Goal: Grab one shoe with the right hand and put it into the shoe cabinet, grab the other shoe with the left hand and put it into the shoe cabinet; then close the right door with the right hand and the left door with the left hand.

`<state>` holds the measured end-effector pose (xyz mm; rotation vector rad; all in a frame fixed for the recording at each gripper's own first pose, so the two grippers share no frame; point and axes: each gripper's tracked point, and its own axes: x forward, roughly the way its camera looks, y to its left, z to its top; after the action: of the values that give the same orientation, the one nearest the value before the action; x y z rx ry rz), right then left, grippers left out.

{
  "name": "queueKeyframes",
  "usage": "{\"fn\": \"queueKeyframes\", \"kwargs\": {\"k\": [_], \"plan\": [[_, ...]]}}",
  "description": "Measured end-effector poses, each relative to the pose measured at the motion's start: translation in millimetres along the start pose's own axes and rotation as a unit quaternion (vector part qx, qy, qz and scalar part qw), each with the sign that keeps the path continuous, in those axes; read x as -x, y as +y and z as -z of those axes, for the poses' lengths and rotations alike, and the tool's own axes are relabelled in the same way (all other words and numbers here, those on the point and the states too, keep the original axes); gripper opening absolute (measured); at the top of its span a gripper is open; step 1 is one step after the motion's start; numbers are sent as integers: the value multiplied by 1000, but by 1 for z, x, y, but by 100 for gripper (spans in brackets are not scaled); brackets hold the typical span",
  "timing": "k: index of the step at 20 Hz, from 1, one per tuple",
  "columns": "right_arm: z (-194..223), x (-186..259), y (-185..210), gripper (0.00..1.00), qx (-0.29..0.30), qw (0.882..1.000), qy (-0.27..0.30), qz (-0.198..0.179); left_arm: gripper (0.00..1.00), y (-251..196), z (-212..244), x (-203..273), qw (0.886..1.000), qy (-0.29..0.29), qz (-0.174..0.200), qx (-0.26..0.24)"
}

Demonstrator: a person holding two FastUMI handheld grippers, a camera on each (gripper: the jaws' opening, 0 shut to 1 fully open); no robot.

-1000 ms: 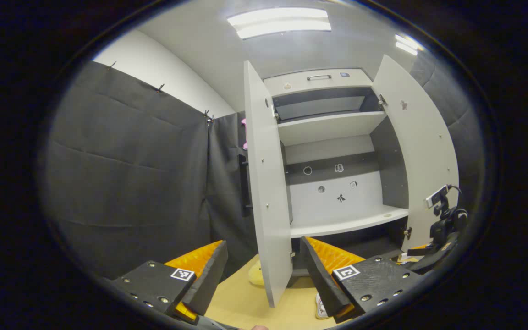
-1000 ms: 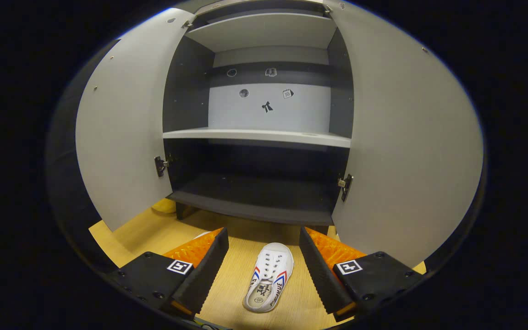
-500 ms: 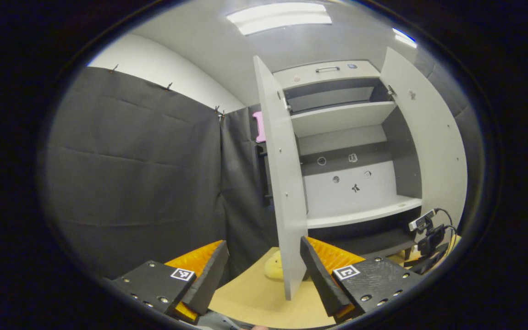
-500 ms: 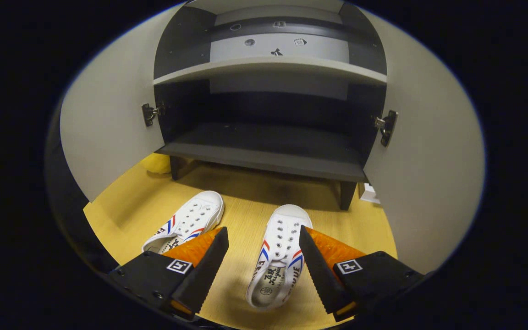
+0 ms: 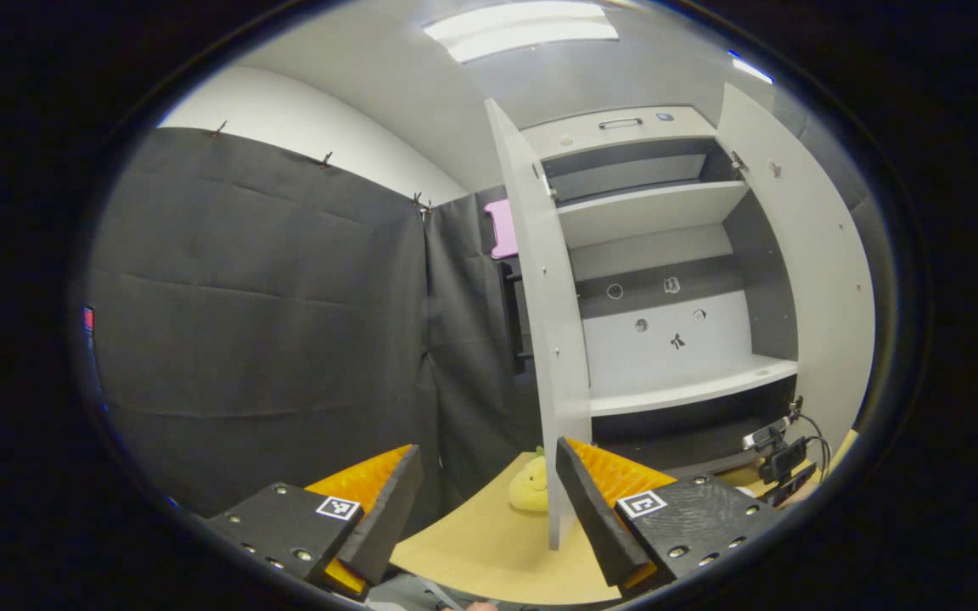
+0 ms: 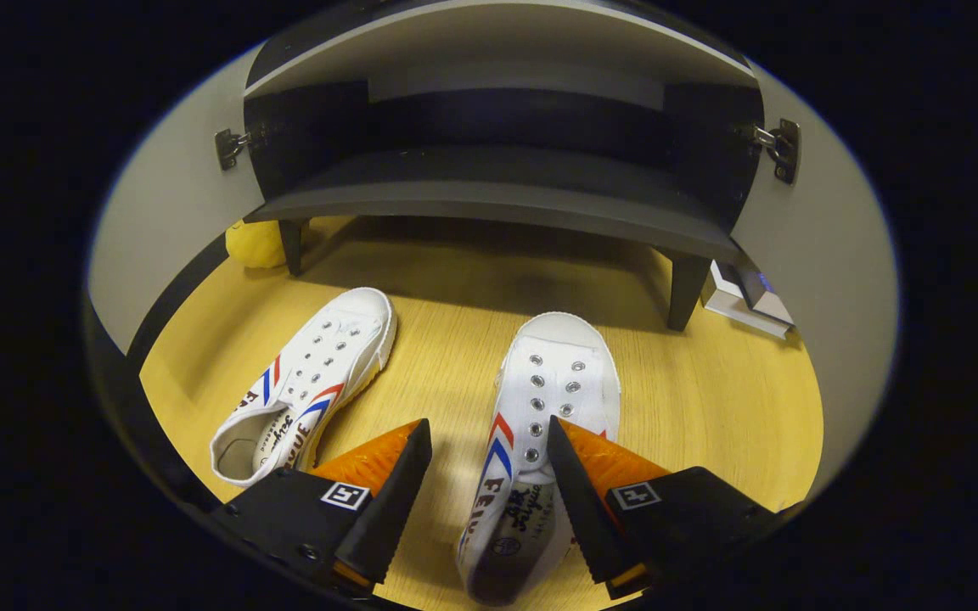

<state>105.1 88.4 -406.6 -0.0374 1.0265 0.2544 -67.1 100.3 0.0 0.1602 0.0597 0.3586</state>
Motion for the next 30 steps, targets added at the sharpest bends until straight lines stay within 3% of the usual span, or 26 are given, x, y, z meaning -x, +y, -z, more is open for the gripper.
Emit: {"fn": "queueKeyframes", "kwargs": {"k": [4,6,7,8,9,10,11,20,30], "plan": [[4,-13,-6,63,16,999,28,31,94,-3,-1,0,1000,-1,2,-2],[6,-14,-16,40,13,998,26,50,94,-5,-2,-1,1000,-2,3,-1],[5,-11,-15,29,14,999,27,43,94,-4,-1,-1,1000,-3,2,0],[3,-5,-13,29,-1,999,23,33,93,-5,-2,-1,1000,-3,3,1],[4,-8,-15,12,-10,999,24,29,93,-7,-2,0,1000,-3,4,1],[2,-5,-12,14,-26,999,17,20,93,-6,-2,0,1000,-3,4,1],[3,-5,-15,2,-27,999,13,16,93,-7,-2,-1,1000,-3,5,1],[-37,32,-10,2,-79,994,-63,-30,93,-29,-7,-1,1000,-8,30,1],[-120,134,-6,1,-95,976,-183,-65,93,-41,-8,-3,998,-13,51,16]]}}
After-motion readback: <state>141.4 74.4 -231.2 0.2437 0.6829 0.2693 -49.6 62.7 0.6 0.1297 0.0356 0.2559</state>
